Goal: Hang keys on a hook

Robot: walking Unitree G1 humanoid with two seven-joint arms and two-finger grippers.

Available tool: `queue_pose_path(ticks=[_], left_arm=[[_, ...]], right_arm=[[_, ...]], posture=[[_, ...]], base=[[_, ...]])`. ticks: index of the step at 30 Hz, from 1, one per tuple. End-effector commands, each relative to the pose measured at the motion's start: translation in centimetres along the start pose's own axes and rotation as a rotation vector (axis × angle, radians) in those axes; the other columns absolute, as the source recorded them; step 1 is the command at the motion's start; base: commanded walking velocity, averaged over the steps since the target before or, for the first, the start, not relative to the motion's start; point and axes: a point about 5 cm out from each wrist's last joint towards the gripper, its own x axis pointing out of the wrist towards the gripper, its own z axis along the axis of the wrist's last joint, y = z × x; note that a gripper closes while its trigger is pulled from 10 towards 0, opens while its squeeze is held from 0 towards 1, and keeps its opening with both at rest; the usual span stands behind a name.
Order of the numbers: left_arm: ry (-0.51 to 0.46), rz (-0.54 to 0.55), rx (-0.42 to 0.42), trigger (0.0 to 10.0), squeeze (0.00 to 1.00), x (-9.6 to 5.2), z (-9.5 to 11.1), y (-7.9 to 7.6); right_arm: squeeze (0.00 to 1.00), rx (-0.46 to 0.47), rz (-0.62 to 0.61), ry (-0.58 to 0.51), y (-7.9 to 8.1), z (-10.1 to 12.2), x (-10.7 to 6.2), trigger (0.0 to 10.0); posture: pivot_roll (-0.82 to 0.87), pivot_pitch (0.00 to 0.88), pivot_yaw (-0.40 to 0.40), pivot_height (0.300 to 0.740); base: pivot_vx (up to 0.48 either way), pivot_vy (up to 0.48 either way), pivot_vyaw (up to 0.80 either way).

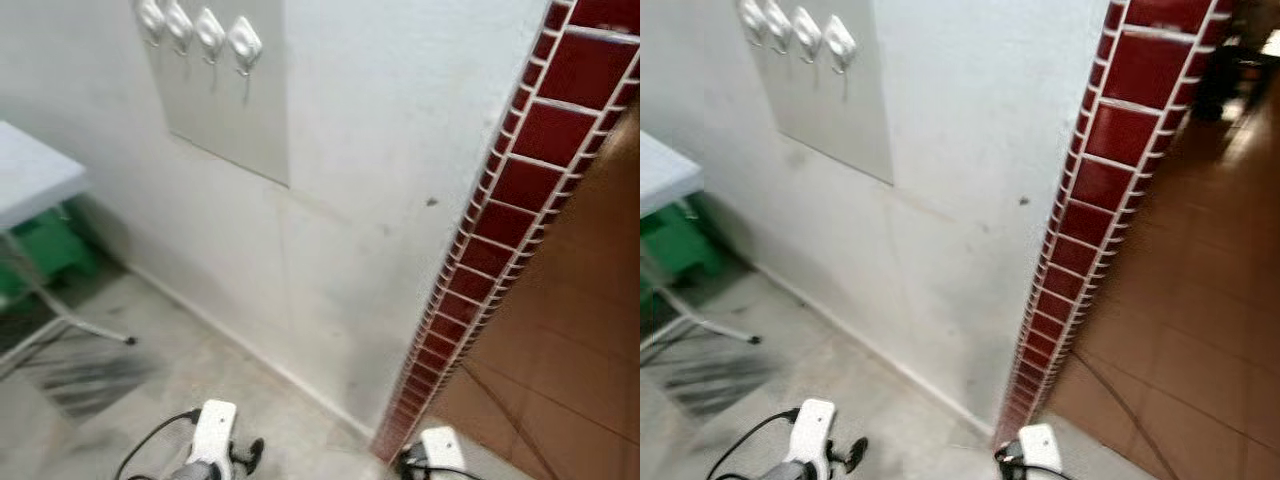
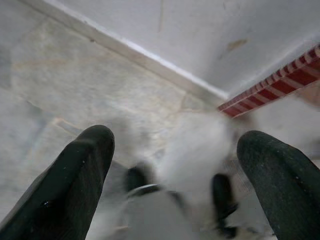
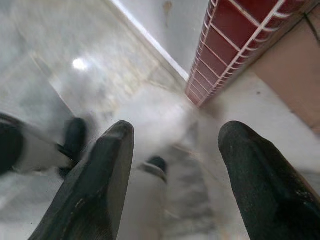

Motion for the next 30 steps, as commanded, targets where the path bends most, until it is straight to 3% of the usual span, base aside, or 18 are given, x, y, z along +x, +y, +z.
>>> queue_pose_path(ticks=[1, 30], left_arm=[[0.019, 0.031, 0.008, 10.0, 0.0, -0.37, -0.4, 1.05], [0.011, 0.04, -0.012, 10.0, 0.0, -0.26, -0.03, 1.2]], right_arm=[[0.0, -0.001, 0.006, -0.023, 0.43, 0.88, 0.35, 10.0], [0.0, 0.006, 0.011, -0.035, 0.68, 1.4, 0.55, 10.0]], posture=[[0.0, 0.0, -0.042, 0.74], [0.0, 0.0, -0.039, 0.74]], base=[[0.0, 0.0, 0.8], [0.0, 0.0, 0.8]])
